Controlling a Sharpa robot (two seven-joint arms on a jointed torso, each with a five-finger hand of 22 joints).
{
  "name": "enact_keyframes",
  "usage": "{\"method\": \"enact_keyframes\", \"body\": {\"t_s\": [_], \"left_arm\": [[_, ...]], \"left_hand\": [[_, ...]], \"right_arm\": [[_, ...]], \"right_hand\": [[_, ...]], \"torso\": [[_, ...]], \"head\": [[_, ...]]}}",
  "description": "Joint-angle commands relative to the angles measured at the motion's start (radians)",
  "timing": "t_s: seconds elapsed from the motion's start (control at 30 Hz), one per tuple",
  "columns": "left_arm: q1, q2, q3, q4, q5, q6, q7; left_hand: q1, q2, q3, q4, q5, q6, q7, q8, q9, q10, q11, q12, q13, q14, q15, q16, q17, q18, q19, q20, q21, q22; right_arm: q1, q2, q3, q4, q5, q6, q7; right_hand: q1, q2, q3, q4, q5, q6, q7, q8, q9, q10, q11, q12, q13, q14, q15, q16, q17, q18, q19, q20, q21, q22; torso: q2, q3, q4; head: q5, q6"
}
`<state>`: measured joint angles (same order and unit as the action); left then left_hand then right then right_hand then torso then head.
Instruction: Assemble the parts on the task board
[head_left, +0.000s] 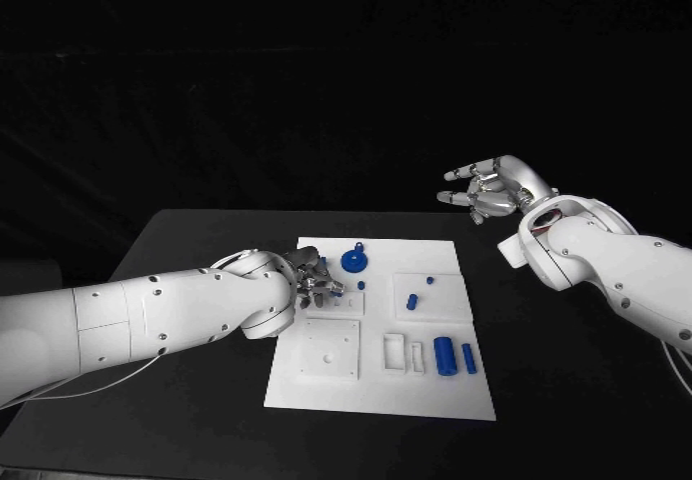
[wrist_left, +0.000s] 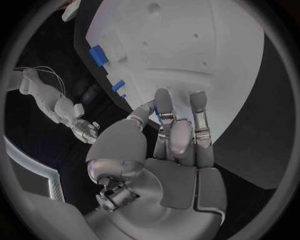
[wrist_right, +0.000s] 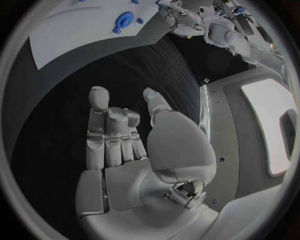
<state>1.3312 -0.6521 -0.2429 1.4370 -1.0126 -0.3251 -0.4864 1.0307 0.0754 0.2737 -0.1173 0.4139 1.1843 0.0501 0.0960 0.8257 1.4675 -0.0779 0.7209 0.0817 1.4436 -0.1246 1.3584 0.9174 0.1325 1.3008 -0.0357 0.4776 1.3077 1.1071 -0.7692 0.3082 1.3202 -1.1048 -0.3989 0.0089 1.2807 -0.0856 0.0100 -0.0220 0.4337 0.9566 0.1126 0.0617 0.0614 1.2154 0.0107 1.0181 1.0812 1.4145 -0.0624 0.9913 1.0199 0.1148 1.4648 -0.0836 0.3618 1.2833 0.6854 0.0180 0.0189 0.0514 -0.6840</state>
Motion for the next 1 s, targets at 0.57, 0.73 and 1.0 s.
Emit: {"method": "enact_keyframes", "body": {"t_s": [0.57,0.73,1.0], "left_arm": [[-0.027,0.03,0.0,-0.036,-0.027,-0.001,-0.002],[-0.029,0.034,0.0,-0.044,-0.036,0.013,-0.009],[-0.03,0.033,0.0,-0.038,-0.043,0.047,-0.02]], "left_hand": [[0.032,0.026,0.01,-0.003,0.02,0.214,-0.112,0.008,0.263,0.049,-0.01,0.007,0.002,0.005,0.004,0.005,-0.001,0.019,-0.005,0.015,0.01,0.017],[0.031,0.026,0.01,-0.005,0.02,0.215,-0.112,0.008,0.267,0.049,-0.01,0.007,0.002,0.004,0.005,0.005,-0.002,0.019,-0.006,0.015,0.011,0.017],[0.03,0.027,0.011,-0.008,0.021,0.215,-0.112,0.008,0.277,0.048,-0.01,0.009,0.001,0.005,0.005,0.006,0.0,0.019,-0.007,0.015,0.012,0.017]], "right_arm": [[0.0,0.002,0.001,-0.001,0.002,0.02,-0.003],[0.0,0.002,0.001,0.0,0.002,0.021,-0.003],[0.0,0.002,0.001,0.001,0.003,0.023,-0.003]], "right_hand": [[-0.012,0.001,-0.008,0.004,0.004,0.006,0.004,-0.001,-0.001,-0.006,-0.001,0.008,0.0,-0.002,0.001,0.006,0.002,0.01,0.041,0.004,0.008,0.002],[-0.013,0.002,-0.009,0.006,0.004,0.007,0.004,-0.001,-0.001,-0.005,-0.001,0.009,0.0,-0.001,0.001,0.007,0.003,0.01,0.041,0.004,0.007,0.002],[-0.013,0.002,-0.009,0.006,0.004,0.007,0.004,-0.001,-0.001,-0.005,-0.001,0.009,0.0,-0.001,0.001,0.007,0.003,0.01,0.041,0.004,0.007,0.002]], "torso": [[-0.001,0.0015,-0.0035],[0.001,-0.0005,-0.0026],[0.001,-0.002,-0.0026]], "head": [[0.005,0.001],[0.005,0.002],[0.003,0.001]]}}
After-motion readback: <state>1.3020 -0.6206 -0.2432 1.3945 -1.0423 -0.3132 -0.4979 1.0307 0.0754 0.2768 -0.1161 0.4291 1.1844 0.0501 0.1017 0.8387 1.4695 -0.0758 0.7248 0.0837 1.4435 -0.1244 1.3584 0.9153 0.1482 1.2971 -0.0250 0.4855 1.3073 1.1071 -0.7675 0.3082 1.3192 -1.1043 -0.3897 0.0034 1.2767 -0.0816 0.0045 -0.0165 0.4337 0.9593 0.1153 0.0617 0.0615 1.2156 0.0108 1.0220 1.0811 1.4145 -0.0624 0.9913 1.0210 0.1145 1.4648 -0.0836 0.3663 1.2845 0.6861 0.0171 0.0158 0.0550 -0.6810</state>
